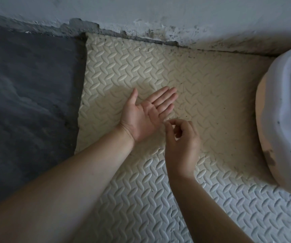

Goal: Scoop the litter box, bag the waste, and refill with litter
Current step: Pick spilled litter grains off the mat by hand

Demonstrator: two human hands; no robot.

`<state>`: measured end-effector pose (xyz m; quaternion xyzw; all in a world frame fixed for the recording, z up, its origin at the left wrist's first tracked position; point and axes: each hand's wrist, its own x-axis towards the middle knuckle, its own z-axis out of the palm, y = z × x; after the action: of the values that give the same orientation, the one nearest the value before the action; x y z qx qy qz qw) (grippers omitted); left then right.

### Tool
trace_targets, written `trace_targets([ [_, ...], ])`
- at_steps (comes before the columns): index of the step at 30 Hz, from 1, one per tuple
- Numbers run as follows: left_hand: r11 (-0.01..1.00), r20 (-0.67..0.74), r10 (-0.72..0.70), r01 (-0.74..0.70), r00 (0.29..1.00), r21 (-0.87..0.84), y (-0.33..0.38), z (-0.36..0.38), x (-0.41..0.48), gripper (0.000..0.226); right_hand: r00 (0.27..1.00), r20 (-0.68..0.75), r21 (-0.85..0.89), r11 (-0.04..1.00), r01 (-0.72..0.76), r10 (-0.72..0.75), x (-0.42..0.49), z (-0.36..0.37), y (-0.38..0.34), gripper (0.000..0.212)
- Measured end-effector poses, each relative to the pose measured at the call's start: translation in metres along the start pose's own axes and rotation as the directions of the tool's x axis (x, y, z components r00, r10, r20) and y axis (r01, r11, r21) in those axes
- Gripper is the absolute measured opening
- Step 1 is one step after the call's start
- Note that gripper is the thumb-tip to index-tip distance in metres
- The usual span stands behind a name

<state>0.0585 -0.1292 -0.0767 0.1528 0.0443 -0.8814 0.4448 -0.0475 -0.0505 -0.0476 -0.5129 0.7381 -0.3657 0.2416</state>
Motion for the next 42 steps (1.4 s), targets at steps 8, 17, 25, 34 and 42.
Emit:
trace_targets([
  [8, 0.998, 0.014, 0.025, -0.026, 1.000, 0.065, -0.011, 0.014, 0.000, 0.085, 0.996, 0.077, 0.131, 0.991, 0.029, -0.040, -0.006, 0.016, -0.025, 0.006],
  [17, 0.997, 0.047, -0.009, 0.006, 0.999, 0.073, -0.011, 0.015, -0.001, 0.084, 0.998, 0.062, 0.160, 0.987, -0.023, 0.013, -0.007, 0.011, -0.026, 0.005],
  [25, 0.998, 0.076, -0.027, 0.023, 0.997, 0.055, -0.010, 0.014, 0.000, 0.083, 0.998, 0.065, 0.135, 0.991, 0.005, -0.014, -0.012, 0.008, -0.021, 0.015],
  [34, 0.999, 0.040, 0.030, -0.030, 0.999, -0.020, 0.006, 0.004, -0.005, 0.083, 0.990, -0.077, 0.004, 0.993, -0.118, 0.118, 0.015, -0.011, 0.014, 0.023],
  [42, 0.999, 0.013, 0.050, -0.050, 0.999, 0.007, 0.015, -0.004, -0.006, 0.083, 0.983, -0.083, -0.100, 0.980, -0.173, 0.165, 0.026, 0.001, 0.022, 0.015],
])
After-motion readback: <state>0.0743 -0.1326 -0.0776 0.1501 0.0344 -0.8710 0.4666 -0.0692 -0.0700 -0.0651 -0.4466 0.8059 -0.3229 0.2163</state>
